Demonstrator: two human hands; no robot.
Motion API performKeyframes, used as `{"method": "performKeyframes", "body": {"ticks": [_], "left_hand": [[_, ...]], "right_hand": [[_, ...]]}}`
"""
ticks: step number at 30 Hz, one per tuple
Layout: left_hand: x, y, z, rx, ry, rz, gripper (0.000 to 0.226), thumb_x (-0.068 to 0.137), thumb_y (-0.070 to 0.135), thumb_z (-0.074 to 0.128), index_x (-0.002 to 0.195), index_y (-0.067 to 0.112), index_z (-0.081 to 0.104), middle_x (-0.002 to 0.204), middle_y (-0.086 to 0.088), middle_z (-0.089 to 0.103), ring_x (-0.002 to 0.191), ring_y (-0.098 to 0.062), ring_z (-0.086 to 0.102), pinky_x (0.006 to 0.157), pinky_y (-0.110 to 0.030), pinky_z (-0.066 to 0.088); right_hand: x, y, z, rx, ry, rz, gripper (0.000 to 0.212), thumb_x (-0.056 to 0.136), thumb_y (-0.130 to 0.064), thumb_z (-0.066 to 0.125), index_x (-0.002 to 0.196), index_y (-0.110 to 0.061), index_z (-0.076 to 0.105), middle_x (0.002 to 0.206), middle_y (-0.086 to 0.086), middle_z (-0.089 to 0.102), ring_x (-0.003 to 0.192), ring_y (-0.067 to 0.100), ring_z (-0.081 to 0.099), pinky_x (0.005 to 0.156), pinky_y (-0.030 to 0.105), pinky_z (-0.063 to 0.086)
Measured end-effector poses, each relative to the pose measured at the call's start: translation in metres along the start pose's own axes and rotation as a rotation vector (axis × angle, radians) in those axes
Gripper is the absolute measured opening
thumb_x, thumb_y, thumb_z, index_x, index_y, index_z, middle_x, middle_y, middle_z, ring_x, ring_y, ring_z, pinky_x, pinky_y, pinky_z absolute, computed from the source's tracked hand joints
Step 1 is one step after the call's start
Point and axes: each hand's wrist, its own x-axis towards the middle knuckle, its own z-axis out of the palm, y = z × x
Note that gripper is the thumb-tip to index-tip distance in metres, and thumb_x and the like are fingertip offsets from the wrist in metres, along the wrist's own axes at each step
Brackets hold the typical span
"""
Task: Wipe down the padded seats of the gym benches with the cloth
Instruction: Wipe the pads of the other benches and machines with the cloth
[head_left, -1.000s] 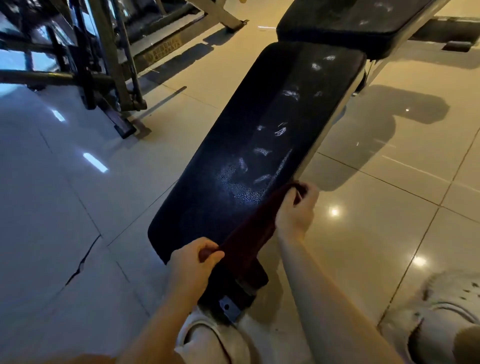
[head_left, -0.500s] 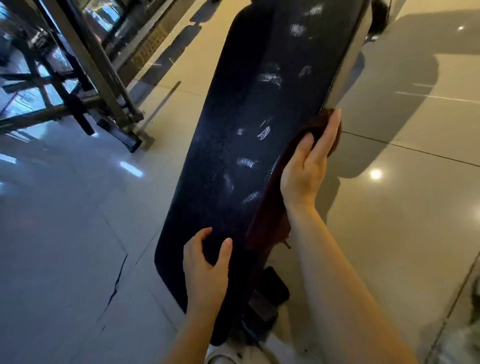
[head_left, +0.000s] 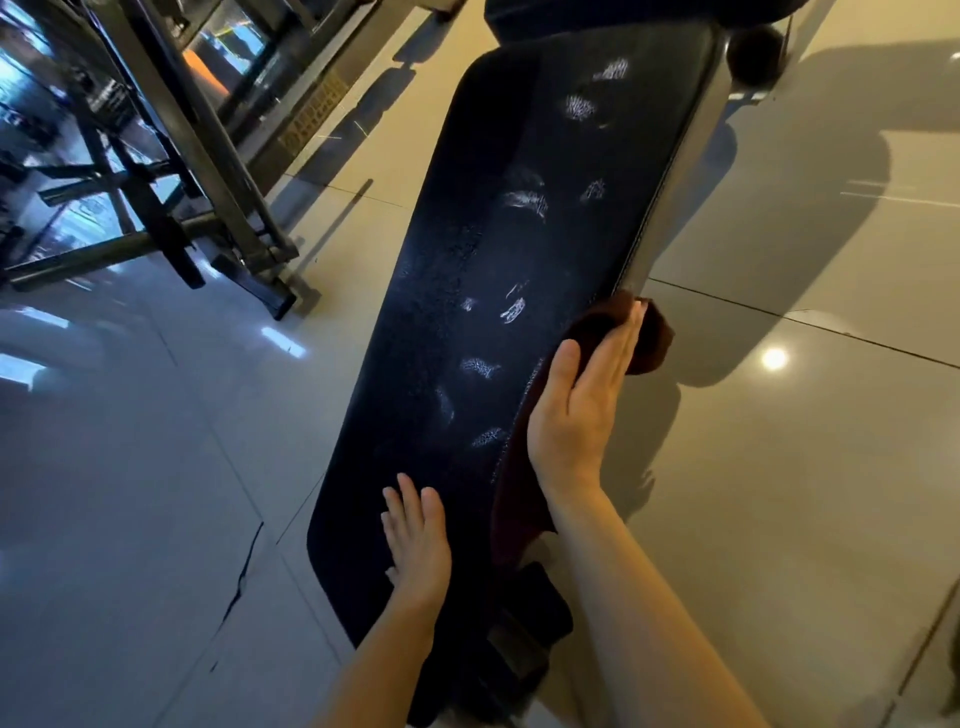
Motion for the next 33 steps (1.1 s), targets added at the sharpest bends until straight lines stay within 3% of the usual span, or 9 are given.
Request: {"method": "performKeyframes", "body": {"ticks": [9,14,19,21,23,25,27,30,33], "left_hand": [[-0.003,0.006,0.008,0.028,0.036,-0.058,0.059,0.102,0.047,0.013,0.150,0.032,-0.016,0.159,0.008,-0.024,0.147,-0.015,-0.019,0.115,-0.054,-0.009],[-0.003,0.011,0.011,0.065,0.070,-0.103,0.058,0.103,0.045,0.015,0.151,0.030,-0.014,0.160,0.007,-0.021,0.148,-0.016,-0.016,0.116,-0.054,-0.006],[0.003,0.012,0.015,0.157,0.121,-0.088,0.056,0.105,0.036,0.015,0.154,0.017,-0.005,0.162,-0.002,-0.012,0.149,-0.021,-0.011,0.118,-0.045,-0.003],[0.004,0.010,0.015,0.187,0.128,-0.074,0.063,0.101,0.046,0.012,0.154,0.014,0.000,0.163,-0.004,-0.010,0.149,-0.021,-0.010,0.118,-0.040,-0.003],[0.004,0.012,0.015,0.163,0.125,-0.124,0.061,0.102,0.046,0.013,0.154,0.019,-0.005,0.162,0.001,-0.014,0.149,-0.019,-0.012,0.117,-0.046,-0.003],[0.002,0.017,0.017,0.124,0.134,-0.153,0.056,0.106,0.033,0.019,0.153,0.022,-0.008,0.161,0.005,-0.016,0.149,-0.018,-0.012,0.117,-0.052,-0.003],[0.000,0.018,0.018,0.087,0.147,-0.152,0.056,0.106,0.036,0.019,0.152,0.027,-0.010,0.161,0.007,-0.016,0.149,-0.016,-0.012,0.117,-0.052,-0.005],[0.002,0.014,0.015,0.079,0.142,-0.159,0.056,0.105,0.040,0.018,0.152,0.029,-0.012,0.161,0.008,-0.017,0.148,-0.014,-0.013,0.117,-0.051,-0.006],[0.005,0.008,0.015,0.120,0.119,-0.160,0.058,0.105,0.039,0.019,0.148,0.032,-0.019,0.160,0.008,-0.021,0.148,-0.014,-0.017,0.117,-0.050,-0.006]], "right_hand": [[0.158,-0.037,-0.009,0.031,-0.023,-0.176,0.059,0.103,-0.017,0.032,0.150,0.009,0.007,0.160,0.024,0.006,0.150,0.032,0.002,0.123,0.036,0.001],[0.104,-0.025,-0.007,-0.019,-0.042,-0.144,0.060,0.103,-0.021,0.032,0.152,0.000,0.005,0.162,0.016,0.005,0.151,0.027,0.002,0.123,0.042,0.004],[0.004,0.010,-0.017,-0.079,-0.186,-0.138,0.062,0.102,-0.029,0.031,0.150,-0.021,-0.007,0.157,-0.021,-0.013,0.150,0.008,-0.006,0.121,0.026,-0.003],[0.018,0.004,-0.015,-0.042,-0.181,-0.143,0.061,0.102,-0.026,0.032,0.150,-0.021,-0.005,0.158,-0.018,-0.010,0.149,0.007,-0.006,0.121,0.025,-0.002],[0.052,-0.011,-0.013,0.012,-0.141,-0.159,0.060,0.101,-0.023,0.033,0.150,-0.013,-0.001,0.159,-0.004,-0.002,0.149,0.011,-0.003,0.122,0.028,0.000],[0.097,-0.023,-0.011,0.028,-0.092,-0.203,0.060,0.101,-0.017,0.035,0.150,0.003,0.006,0.160,0.017,0.007,0.149,0.026,0.004,0.123,0.036,0.003],[0.140,-0.030,-0.011,0.029,-0.041,-0.241,0.059,0.101,-0.012,0.039,0.147,0.014,0.013,0.157,0.030,0.012,0.148,0.038,0.008,0.123,0.040,0.004],[0.151,-0.036,-0.008,-0.005,-0.001,-0.184,0.061,0.101,-0.015,0.042,0.148,0.012,0.015,0.158,0.029,0.014,0.148,0.037,0.008,0.123,0.044,0.004],[0.098,-0.029,-0.009,-0.002,-0.037,-0.065,0.066,0.101,-0.025,0.038,0.152,0.001,0.007,0.162,0.017,0.006,0.151,0.026,0.002,0.123,0.044,0.004]]}}
